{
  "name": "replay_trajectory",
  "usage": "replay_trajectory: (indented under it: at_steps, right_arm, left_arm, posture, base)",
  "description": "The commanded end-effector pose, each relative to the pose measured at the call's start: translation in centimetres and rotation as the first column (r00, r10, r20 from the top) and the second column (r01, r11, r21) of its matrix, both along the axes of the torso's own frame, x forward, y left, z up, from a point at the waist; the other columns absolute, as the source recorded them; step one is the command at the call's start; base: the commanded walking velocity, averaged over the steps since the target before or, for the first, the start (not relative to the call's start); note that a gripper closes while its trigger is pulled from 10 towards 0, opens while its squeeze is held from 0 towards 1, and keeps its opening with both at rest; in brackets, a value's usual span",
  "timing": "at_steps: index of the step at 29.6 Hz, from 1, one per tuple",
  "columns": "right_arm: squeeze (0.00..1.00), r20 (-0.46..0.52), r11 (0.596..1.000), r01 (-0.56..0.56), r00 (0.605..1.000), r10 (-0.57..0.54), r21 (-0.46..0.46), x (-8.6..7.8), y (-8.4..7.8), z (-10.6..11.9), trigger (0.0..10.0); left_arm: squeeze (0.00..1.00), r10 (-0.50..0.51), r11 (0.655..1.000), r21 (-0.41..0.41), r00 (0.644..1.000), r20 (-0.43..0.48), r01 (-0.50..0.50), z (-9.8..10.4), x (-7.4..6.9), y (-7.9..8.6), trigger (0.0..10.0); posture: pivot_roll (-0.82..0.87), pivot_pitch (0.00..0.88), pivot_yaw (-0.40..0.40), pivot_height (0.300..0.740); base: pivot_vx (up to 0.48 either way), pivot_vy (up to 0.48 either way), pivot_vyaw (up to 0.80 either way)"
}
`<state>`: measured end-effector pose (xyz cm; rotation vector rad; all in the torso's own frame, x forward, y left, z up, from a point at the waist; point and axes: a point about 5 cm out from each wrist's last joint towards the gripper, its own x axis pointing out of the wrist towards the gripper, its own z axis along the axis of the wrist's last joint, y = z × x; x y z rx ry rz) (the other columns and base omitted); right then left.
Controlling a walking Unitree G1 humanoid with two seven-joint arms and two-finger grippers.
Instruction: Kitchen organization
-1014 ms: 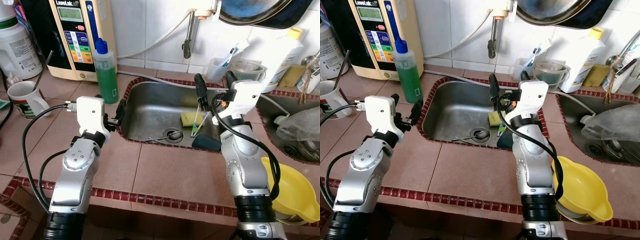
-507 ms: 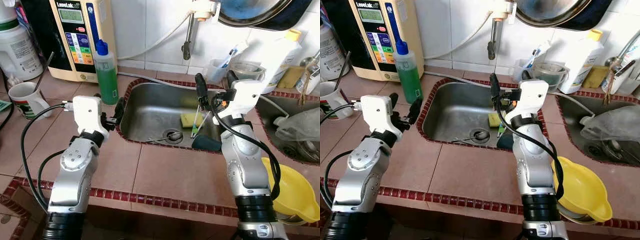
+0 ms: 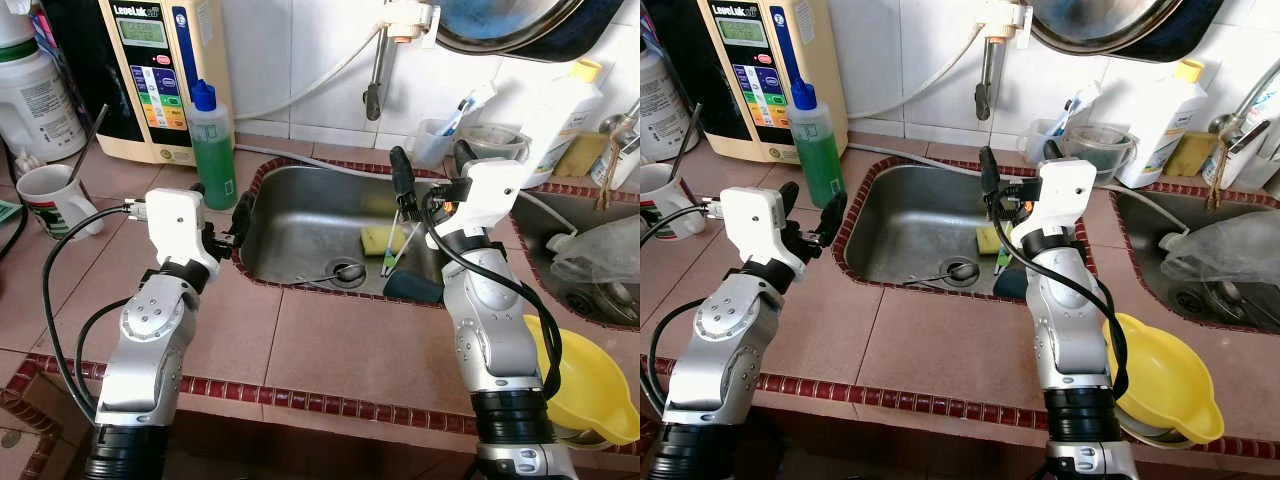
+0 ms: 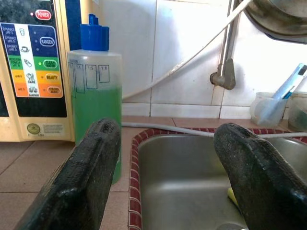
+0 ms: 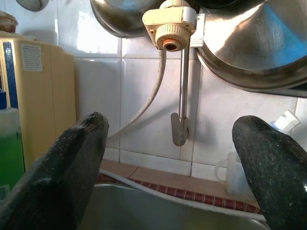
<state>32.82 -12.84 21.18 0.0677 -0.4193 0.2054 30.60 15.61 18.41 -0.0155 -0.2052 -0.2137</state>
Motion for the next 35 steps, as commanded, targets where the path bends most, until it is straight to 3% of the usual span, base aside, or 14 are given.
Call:
replay_trajectory:
  at_steps: [1, 28, 35]
  right_arm:
    - [0.0, 0.014, 1.0, 0.004, 1.0, -0.003, -0.013, 0.07, 0.01, 0.56, 10.0]
    - [0.0, 0.02, 1.0, -0.004, 1.0, 0.004, -0.023, 0.32, 0.14, 0.67, 10.0]
    - [0.0, 0.023, 1.0, -0.003, 1.0, 0.003, -0.024, 0.38, 0.17, 0.73, 10.0]
  left_arm:
    - [0.0, -0.02, 1.0, 0.0, 1.0, 0.016, 0.02, 0.6, 0.15, -0.51, 10.0]
    - [0.0, -0.05, 0.999, -0.01, 0.999, 0.005, 0.05, 0.49, 0.46, -1.08, 10.0]
    - [0.0, -0.051, 0.999, -0.01, 0.999, 0.003, 0.051, 0.48, 0.5, -1.11, 10.0]
  posture:
    - [0.01, 0.0, -0.026, 0.74]
    - [0.0, 0.0, -0.03, 0.74]
    - [0.0, 0.0, -0.029, 0.74]
  base:
    - [0.0, 0.0, 0.0]
    - [-0.009, 0.0, 0.0]
    - [-0.271, 0.0, 0.0]
